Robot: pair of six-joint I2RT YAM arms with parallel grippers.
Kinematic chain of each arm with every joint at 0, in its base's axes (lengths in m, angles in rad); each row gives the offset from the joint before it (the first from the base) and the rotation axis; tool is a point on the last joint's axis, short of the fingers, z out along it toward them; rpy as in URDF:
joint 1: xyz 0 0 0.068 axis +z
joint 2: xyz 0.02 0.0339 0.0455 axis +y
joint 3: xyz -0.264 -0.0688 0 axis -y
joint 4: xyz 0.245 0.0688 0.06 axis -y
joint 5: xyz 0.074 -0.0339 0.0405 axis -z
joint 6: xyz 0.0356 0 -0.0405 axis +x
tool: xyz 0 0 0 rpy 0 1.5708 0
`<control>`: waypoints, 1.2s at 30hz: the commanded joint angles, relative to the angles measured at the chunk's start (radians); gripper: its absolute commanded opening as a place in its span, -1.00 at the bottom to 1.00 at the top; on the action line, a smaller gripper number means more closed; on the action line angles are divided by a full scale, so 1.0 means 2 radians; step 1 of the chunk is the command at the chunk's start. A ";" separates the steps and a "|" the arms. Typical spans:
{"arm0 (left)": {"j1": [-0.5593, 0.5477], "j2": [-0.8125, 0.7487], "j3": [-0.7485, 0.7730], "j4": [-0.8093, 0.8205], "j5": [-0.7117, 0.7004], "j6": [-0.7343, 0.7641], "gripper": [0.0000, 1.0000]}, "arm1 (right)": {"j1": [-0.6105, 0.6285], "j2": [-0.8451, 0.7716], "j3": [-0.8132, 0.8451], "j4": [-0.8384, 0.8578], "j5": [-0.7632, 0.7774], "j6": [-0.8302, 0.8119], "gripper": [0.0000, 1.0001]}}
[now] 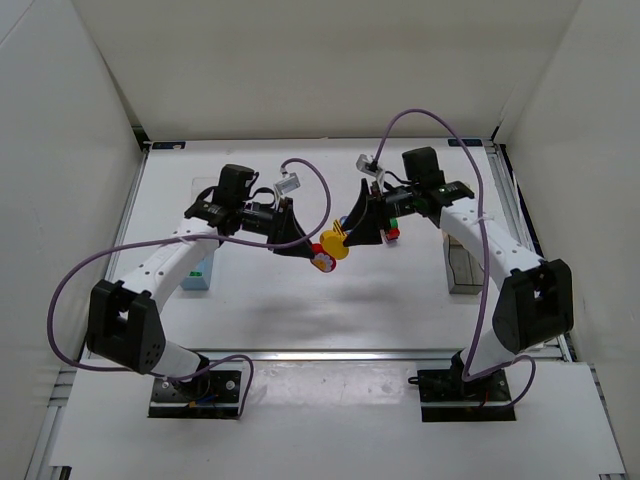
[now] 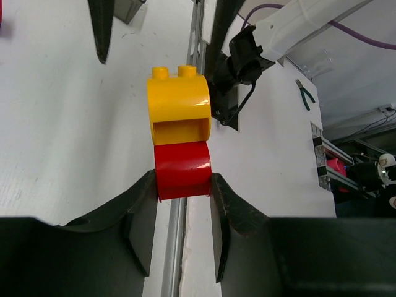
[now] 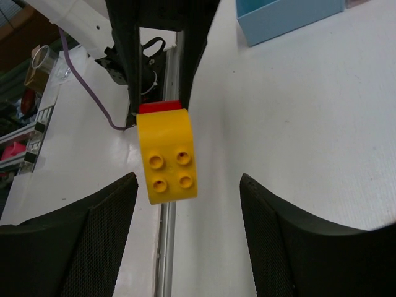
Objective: Sort the legos into containers by color
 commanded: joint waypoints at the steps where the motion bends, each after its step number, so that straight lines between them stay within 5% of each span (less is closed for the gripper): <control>1: 0.000 0.000 0.023 -0.004 0.008 0.019 -0.80 | 0.015 0.000 0.022 0.014 -0.019 0.009 0.42; 13: 0.000 0.004 0.032 -0.010 -0.001 0.028 -0.80 | 0.038 -0.007 0.002 0.009 -0.018 0.013 0.38; 25: 0.000 0.012 0.033 -0.016 -0.017 0.039 -0.80 | 0.045 0.013 0.026 0.029 -0.018 0.029 -0.30; 30: 0.000 0.009 0.027 -0.019 -0.027 0.043 -0.80 | 0.044 0.015 0.035 0.015 -0.008 0.015 -0.95; 36: 0.000 -0.018 -0.023 -0.031 -0.044 0.046 -0.80 | -0.007 0.020 0.045 0.053 0.013 0.055 -1.00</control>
